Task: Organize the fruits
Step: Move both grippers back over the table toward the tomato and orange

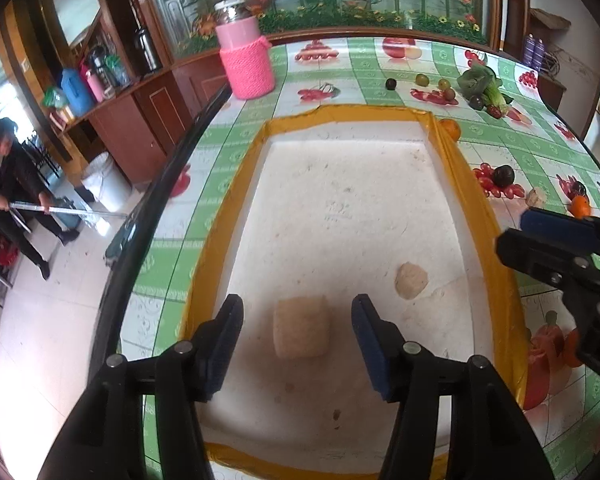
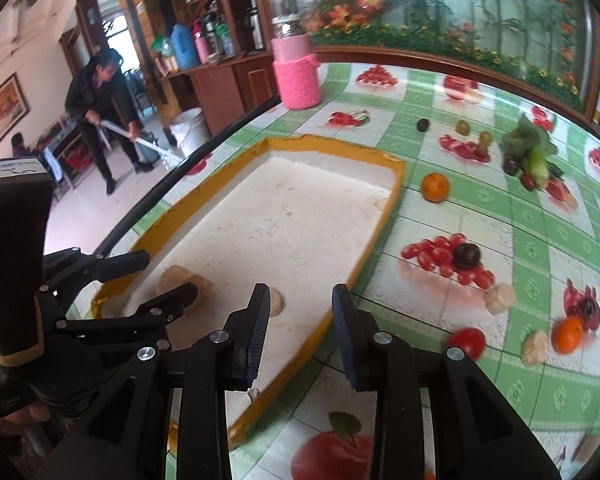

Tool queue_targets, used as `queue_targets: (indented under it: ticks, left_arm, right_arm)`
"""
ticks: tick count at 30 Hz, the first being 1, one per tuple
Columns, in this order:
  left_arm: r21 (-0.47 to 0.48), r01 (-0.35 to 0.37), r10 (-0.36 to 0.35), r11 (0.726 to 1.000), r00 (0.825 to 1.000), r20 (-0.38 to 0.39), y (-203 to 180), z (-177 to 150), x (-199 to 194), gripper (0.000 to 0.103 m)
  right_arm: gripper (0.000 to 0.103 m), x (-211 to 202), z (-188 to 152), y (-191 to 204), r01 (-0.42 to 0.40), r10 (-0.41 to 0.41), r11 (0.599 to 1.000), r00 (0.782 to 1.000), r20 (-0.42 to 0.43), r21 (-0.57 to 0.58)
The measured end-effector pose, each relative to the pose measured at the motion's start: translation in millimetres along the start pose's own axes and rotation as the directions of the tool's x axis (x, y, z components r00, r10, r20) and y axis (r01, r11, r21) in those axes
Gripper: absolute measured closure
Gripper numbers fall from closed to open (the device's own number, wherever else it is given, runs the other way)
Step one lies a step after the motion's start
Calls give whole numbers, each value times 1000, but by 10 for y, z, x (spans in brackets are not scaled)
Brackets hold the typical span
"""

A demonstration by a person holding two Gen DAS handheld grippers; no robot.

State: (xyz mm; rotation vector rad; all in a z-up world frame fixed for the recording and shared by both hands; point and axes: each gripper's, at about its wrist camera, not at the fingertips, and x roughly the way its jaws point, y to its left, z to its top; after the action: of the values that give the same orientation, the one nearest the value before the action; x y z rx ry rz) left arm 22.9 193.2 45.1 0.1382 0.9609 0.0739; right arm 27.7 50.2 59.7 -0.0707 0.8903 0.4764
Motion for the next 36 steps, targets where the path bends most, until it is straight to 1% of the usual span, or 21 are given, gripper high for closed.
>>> queue_targets:
  ticks: [2,5,9,11,15,19,22,31,36]
  left_arm:
    - [32,-11,10,999,1000,19,-94,56,-41,38]
    - [84,-24,19,996,998,53,-276,148,-116,35]
    - [163,5,-19,987,996,82,-627,284,-211,34]
    - [208,21,-41,978,995,95,-848,342,-258,31]
    - [304,71,-108,950,989,106,-1320,421,-342,29]
    - [371,140,-180,918,981,77,-1763,463,-382,29]
    - [415,168,-209,894,977,53,-2047,477,-355,29]
    - [503,246,-279,828,960,-10,-2589,463,-253,29]
    - [549,285,-326,786,945,-23,-2812,407,-315,29]
  right_arm:
    - [71,-77,-44,-100,12,-12,999,1000,7,42]
    - [71,-205,-131,-291,39,-42,993,999,21,115]
    - [65,-385,-280,-589,91,-101,973,994,35,213]
    - [63,-483,-369,-749,122,-137,958,990,40,260]
    - [61,-680,-547,-1054,178,-204,920,978,40,348]
    - [58,-880,-732,-1312,231,-271,878,962,37,420]
    - [56,-1011,-858,-1460,269,-321,842,947,33,468]
    - [55,-1320,-1258,-1813,334,-415,731,910,0,595]
    - [55,-1439,-1433,-1896,365,-452,678,891,-29,638]
